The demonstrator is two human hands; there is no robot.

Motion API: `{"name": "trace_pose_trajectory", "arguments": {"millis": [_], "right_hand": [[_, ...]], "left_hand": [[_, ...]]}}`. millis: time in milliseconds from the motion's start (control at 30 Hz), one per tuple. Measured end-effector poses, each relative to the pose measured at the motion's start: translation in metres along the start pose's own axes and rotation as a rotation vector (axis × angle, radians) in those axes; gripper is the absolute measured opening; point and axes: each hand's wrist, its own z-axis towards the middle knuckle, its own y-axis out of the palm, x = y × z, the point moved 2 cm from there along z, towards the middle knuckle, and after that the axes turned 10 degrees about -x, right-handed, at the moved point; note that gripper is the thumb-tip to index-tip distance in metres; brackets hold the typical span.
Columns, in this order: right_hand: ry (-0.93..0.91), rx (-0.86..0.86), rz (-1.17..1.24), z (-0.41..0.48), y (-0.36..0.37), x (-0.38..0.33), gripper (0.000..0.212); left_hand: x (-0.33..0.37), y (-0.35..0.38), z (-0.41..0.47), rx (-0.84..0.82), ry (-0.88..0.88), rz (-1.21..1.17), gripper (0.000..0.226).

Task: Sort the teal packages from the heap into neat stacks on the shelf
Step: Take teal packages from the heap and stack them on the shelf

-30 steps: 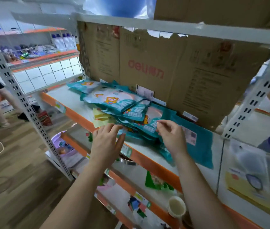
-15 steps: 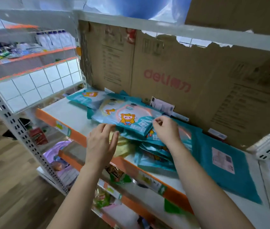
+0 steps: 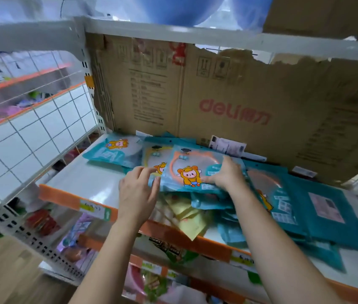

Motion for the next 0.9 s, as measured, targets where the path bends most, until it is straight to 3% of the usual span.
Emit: {"name": "trace_pose_trajectory", "arguments": {"millis": [100, 167, 267, 367, 500, 633, 733, 900], "right_hand": [[0.041, 0.04, 0.374, 0.003, 0.002, 0.012, 0.088], [0.04, 0.068, 0.571, 0.002, 0.002, 0.02, 0.07], [0.077, -0.003, 0.778, -0.013, -0.009, 0.025, 0.056], [0.112, -0.066, 0.86, -0.023, -0.016, 0.04, 0.036], [0.118, -0.018, 0.925, -0.035, -0.021, 0.058, 0.015], [0.045, 0.021, 0.998, -0.05, -0.026, 0.07, 0.015], [0.0, 0.094, 1.026, -0.058, -0.028, 0.075, 0.017], [-0.013, 0.233, 1.033, -0.063, -0.03, 0.082, 0.02]], "left_hand": [[-0.011, -0.001, 0.008, -0.02, 0.005, -0.024, 0.046], [-0.019, -0.001, 0.015, -0.027, 0.0, -0.038, 0.042], [-0.028, 0.0, 0.028, -0.031, -0.013, -0.06, 0.034], [-0.027, -0.002, 0.04, -0.068, -0.108, -0.091, 0.038], [-0.027, 0.001, 0.06, -0.189, -0.258, -0.074, 0.041], [-0.029, 0.005, 0.081, -0.307, -0.379, -0.124, 0.034], [-0.04, 0.014, 0.088, -0.367, -0.466, -0.293, 0.033], [-0.037, 0.016, 0.088, -0.292, -0.449, -0.598, 0.028]]}}
